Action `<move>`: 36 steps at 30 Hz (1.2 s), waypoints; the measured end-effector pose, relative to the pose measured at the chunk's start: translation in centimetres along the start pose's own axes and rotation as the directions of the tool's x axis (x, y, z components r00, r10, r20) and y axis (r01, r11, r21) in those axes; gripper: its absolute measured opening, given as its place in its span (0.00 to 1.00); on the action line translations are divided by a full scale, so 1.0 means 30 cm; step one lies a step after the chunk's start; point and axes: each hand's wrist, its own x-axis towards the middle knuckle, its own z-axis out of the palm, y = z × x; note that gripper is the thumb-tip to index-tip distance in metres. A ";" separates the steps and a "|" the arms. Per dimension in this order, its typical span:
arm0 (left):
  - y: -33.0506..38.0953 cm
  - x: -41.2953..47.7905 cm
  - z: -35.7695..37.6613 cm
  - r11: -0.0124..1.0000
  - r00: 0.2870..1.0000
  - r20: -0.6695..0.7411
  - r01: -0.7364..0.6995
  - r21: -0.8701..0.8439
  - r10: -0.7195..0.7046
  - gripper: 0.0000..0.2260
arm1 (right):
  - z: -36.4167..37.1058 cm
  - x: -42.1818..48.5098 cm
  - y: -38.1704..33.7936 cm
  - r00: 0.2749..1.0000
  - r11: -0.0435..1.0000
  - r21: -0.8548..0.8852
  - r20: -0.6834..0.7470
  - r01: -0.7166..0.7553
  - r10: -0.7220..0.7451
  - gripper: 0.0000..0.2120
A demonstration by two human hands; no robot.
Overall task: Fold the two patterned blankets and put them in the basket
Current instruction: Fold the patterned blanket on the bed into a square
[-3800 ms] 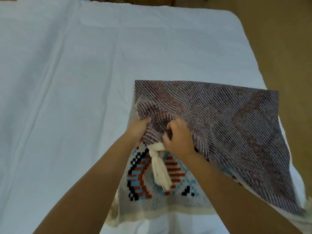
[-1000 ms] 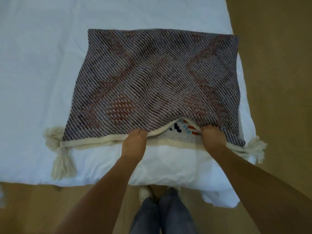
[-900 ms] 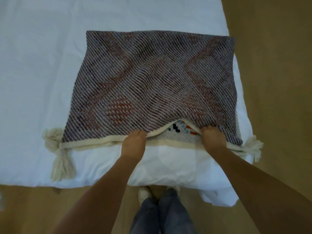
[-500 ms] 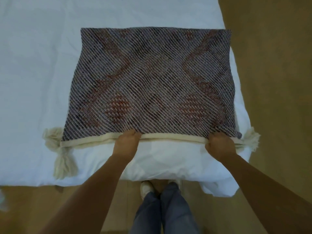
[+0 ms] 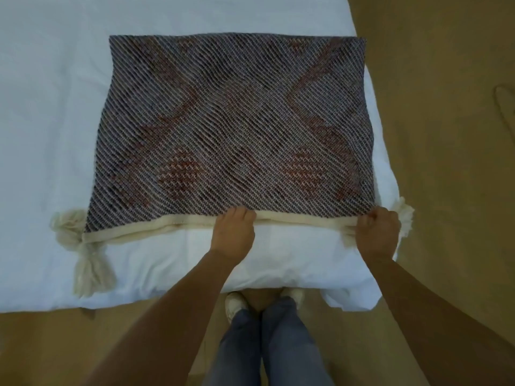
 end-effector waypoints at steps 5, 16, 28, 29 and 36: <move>0.145 0.037 0.030 0.996 0.995 -0.033 -0.091 -0.014 0.090 0.15 | -0.031 0.051 0.054 0.987 0.972 -0.198 0.125 0.122 -0.099 0.11; 0.459 0.162 0.169 0.988 1.000 0.009 -0.015 0.151 0.014 0.10 | 0.022 0.187 0.193 0.670 0.586 -0.361 0.564 0.725 -0.482 0.15; 0.586 0.092 0.214 0.987 0.978 0.166 0.104 0.126 -0.125 0.12 | -0.049 0.269 0.324 0.352 0.420 -0.128 0.782 0.898 -0.514 0.13; 0.594 0.090 0.228 0.983 0.966 0.202 0.141 0.119 -0.163 0.13 | -0.043 0.267 0.331 0.359 0.459 -0.114 0.792 0.881 -0.493 0.13; 0.711 0.167 0.195 0.973 0.983 0.003 0.182 -0.140 -0.183 0.09 | -0.090 0.385 0.213 0.595 0.755 0.022 0.601 0.655 -0.534 0.08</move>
